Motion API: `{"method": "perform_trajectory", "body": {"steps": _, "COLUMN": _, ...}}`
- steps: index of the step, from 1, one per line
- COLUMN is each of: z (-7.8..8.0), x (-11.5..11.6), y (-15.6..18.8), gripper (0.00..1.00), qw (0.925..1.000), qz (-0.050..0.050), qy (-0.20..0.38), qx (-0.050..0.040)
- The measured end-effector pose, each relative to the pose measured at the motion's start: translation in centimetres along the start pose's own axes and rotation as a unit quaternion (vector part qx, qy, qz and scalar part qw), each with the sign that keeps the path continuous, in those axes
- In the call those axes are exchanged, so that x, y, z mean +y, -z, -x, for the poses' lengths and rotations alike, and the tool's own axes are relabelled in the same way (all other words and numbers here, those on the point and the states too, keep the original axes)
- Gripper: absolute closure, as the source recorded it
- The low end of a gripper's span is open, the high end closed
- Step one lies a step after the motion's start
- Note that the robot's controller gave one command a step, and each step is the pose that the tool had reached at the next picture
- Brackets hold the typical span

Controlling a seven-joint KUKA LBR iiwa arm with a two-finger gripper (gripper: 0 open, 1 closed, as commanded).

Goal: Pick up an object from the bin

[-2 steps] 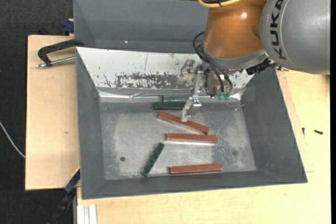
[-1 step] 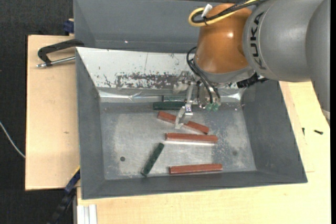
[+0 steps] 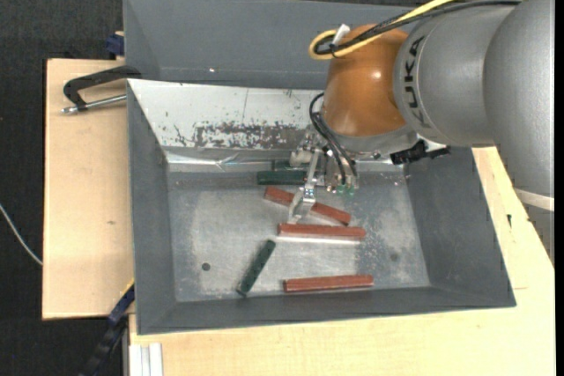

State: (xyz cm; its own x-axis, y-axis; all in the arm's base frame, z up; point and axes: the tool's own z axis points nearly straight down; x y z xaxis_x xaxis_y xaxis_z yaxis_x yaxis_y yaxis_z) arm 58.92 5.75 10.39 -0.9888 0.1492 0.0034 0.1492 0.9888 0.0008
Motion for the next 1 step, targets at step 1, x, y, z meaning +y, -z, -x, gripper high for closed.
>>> {"method": "perform_trajectory", "body": {"steps": 1, "z": 0.55, "x": 1.73, "y": 1.56, "gripper": 0.0, "qw": 0.9991, "qz": 0.002, "qy": -0.042, "qx": -0.0051}}
